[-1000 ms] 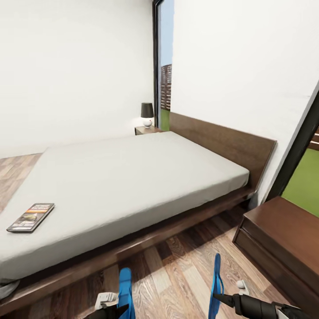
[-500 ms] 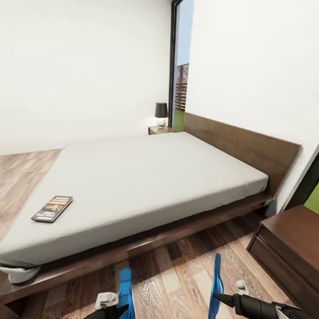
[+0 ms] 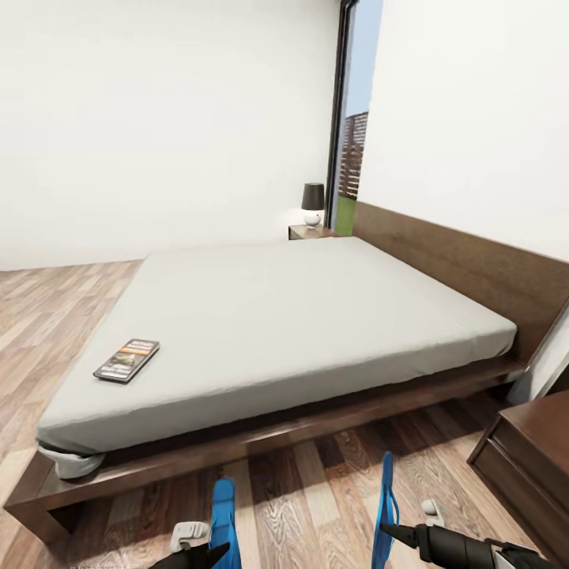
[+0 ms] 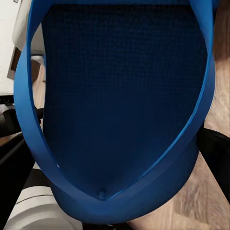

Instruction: In the bedroom, move the book from the bed onto either nightstand, and place the two sandals side by side next to the bed.

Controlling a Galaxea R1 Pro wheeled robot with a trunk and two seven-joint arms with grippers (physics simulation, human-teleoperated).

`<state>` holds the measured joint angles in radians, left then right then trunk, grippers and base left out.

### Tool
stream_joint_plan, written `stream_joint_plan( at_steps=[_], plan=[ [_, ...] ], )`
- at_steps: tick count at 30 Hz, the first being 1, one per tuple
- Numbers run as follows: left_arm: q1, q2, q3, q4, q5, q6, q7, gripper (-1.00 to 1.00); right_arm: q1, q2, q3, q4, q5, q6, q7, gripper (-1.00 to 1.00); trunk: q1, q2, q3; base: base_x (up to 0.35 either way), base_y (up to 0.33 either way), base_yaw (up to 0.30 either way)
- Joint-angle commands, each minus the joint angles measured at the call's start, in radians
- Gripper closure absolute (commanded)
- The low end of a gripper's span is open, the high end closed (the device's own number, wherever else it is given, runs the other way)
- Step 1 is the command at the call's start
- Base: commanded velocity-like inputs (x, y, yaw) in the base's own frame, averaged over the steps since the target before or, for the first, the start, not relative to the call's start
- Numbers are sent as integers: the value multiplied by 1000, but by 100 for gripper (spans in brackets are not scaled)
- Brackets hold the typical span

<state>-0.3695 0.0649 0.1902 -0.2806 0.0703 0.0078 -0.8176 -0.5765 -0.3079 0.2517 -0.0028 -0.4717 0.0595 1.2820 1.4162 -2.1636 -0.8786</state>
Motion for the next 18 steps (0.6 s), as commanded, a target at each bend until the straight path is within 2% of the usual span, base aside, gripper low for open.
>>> stream_joint_plan(
  at_steps=[1, 18],
  plan=[
    [-1, 0, 0, 1, 5, 1, -3, 100, 0, 0, 8, 0, -10, 6, 3, 100, 0, 0, -1, 0, 0, 212],
    [-1, 1, 0, 1, 5, 1, -3, 100, 0, 0, 8, 0, -10, 6, 3, 100, 0, 0, -1, 0, 0, 212]
  ],
)
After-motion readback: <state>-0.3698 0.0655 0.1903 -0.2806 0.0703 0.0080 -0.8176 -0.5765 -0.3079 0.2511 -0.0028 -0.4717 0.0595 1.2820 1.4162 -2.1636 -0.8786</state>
